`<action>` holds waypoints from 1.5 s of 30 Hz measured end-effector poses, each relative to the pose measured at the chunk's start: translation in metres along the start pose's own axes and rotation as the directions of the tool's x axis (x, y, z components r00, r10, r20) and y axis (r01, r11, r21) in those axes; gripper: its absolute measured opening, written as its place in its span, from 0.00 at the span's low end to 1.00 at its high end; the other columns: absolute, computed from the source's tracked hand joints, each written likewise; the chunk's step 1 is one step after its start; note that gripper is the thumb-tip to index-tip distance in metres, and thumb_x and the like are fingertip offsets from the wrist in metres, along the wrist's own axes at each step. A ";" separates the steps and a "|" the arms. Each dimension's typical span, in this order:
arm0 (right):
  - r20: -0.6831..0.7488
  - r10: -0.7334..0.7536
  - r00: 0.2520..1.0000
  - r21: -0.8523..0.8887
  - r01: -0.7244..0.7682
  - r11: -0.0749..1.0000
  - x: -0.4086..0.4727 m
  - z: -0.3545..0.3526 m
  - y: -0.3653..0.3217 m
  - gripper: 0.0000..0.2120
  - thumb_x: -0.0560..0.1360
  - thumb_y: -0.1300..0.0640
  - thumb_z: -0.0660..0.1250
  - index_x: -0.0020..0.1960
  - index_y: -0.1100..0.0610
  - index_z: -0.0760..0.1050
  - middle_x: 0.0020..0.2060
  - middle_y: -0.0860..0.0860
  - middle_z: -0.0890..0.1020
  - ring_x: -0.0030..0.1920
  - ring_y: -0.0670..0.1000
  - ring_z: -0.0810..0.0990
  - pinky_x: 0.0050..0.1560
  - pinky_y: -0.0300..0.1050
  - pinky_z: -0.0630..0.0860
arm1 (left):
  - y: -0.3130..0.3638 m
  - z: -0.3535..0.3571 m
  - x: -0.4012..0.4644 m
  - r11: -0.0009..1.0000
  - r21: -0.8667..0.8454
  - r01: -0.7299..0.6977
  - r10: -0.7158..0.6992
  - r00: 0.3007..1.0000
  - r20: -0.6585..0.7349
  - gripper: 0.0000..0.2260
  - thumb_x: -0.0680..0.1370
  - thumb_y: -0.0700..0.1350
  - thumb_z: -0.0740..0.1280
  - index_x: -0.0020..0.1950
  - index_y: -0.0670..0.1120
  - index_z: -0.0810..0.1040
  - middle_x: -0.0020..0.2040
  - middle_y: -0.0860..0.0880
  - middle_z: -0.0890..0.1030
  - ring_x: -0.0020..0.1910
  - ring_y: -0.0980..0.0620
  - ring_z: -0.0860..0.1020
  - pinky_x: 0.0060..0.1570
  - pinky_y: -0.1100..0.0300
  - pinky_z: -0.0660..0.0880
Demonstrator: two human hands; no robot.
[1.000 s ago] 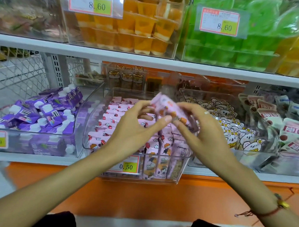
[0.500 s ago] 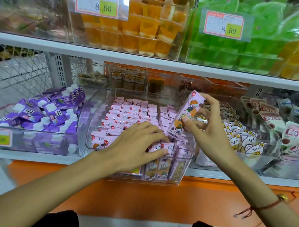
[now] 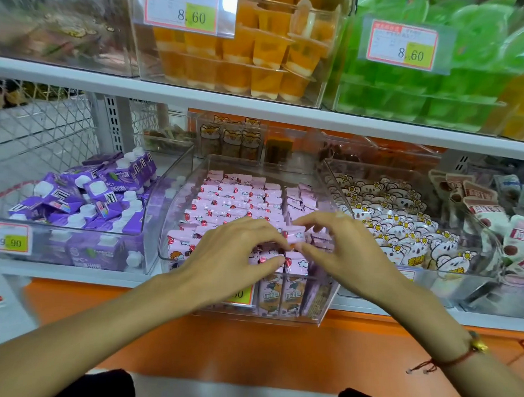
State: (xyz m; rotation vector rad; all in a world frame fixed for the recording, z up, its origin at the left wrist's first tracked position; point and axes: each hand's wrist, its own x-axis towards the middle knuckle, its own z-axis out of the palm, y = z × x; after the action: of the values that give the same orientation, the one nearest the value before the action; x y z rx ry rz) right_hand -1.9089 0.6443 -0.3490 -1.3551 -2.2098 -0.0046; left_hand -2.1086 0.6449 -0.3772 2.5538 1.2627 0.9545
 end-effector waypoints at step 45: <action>-0.251 0.560 0.789 0.841 -0.109 0.531 0.017 -0.025 -0.028 0.06 0.80 0.62 0.58 0.44 0.56 0.68 0.36 0.52 0.76 0.35 0.45 0.75 0.39 0.37 0.75 | 0.021 -0.009 0.008 0.966 -0.256 0.018 -0.091 0.957 -0.274 0.23 0.68 0.60 0.71 0.59 0.65 0.64 0.58 0.67 0.68 0.56 0.67 0.69 0.46 0.73 0.71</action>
State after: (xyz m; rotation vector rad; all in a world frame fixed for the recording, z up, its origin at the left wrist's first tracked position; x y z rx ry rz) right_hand -1.9271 0.6374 -0.3131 -1.0526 -1.1710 0.6480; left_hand -2.0966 0.6364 -0.3583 2.2349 1.1806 1.4107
